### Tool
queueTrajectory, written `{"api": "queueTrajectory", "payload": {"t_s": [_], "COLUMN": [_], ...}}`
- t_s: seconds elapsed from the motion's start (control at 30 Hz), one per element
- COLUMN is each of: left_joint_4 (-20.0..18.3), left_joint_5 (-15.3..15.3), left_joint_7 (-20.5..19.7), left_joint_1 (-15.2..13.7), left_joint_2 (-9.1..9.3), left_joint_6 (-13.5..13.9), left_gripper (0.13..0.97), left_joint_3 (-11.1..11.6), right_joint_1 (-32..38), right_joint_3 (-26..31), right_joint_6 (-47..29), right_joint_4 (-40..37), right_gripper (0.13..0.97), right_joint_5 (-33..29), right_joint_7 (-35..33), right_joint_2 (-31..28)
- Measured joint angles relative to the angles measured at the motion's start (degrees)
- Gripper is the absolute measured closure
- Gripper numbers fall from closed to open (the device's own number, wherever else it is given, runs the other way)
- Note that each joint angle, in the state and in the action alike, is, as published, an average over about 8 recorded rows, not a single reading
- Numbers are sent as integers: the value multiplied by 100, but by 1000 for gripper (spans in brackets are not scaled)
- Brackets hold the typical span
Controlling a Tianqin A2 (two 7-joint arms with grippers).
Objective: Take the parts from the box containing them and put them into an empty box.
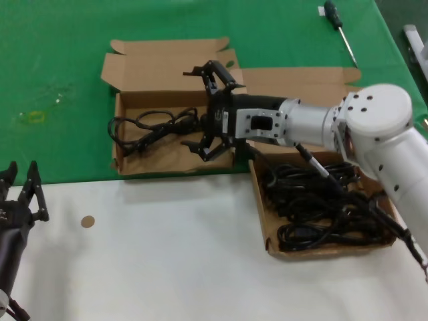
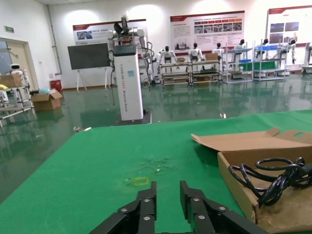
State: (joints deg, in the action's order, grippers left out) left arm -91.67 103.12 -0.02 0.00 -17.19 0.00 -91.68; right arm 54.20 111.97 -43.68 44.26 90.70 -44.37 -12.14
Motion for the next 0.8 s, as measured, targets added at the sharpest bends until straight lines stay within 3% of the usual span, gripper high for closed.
{"api": "queueTrajectory", "payload": {"t_s": [0.13, 0.43, 0.8], "left_joint_4": [0, 0, 0], "left_joint_5": [0, 1, 1], "left_joint_7": [0, 0, 0], "left_joint_1": [0, 0, 0], "left_joint_2": [0, 0, 0], "left_joint_6": [0, 0, 0], "left_gripper": [885, 756, 503], "left_joint_3": [0, 0, 0], "right_joint_1": [-296, -1005, -1876], "right_joint_3": [-111, -377, -701], "right_joint_6": [240, 812, 1510], "right_joint_4": [259, 879, 1638], "right_gripper": [129, 129, 129], "right_joint_5": [68, 231, 430], "right_joint_7": [244, 825, 1534], "right_joint_2": [-28, -94, -175]}}
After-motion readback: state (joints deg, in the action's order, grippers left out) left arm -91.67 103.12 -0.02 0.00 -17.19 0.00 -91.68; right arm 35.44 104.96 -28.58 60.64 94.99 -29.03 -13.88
